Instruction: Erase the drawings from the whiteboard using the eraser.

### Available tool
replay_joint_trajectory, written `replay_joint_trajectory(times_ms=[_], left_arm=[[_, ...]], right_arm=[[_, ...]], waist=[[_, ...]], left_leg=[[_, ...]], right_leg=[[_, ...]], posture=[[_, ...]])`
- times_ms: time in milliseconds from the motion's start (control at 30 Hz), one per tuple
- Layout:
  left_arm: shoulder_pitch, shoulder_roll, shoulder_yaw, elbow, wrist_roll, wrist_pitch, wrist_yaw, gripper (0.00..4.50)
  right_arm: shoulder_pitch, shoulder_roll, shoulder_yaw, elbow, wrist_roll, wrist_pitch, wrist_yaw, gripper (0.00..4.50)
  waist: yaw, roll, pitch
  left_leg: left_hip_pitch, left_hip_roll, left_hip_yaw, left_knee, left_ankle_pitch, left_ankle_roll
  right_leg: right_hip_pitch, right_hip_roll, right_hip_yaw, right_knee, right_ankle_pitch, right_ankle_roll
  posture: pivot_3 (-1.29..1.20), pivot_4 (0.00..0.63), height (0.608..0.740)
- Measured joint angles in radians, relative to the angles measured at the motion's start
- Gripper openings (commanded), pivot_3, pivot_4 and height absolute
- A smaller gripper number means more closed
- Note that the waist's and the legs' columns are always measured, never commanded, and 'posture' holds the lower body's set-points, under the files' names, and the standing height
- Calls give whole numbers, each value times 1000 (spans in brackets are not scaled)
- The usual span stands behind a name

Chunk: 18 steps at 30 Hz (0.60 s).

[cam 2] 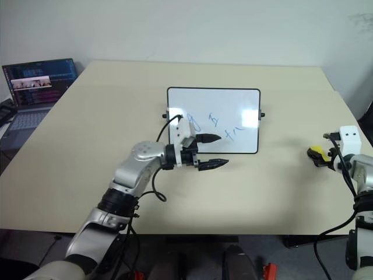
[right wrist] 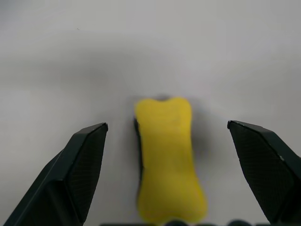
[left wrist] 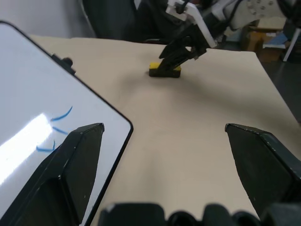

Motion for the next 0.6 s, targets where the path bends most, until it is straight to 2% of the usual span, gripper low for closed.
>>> replay_joint_trajectory(times_ms=[233,600], left_arm=[[-8,7,0,-20,0,21,-18,4500],[-7,8,0,-27,0,25,-19,4500]], right_arm=[[-17,-18,34,4,-20,65,34,4309],[-59,-19,39,53,-49,32,28,4309]], waist=[[0,0,0],[-1,0,0]], left_leg=[[0,0,0,0,0,0],[0,0,0,0,0,0]], right_leg=[[0,0,0,0,0,0],[0,0,0,0,0,0]], posture=[[0,150,740],[0,150,740]])
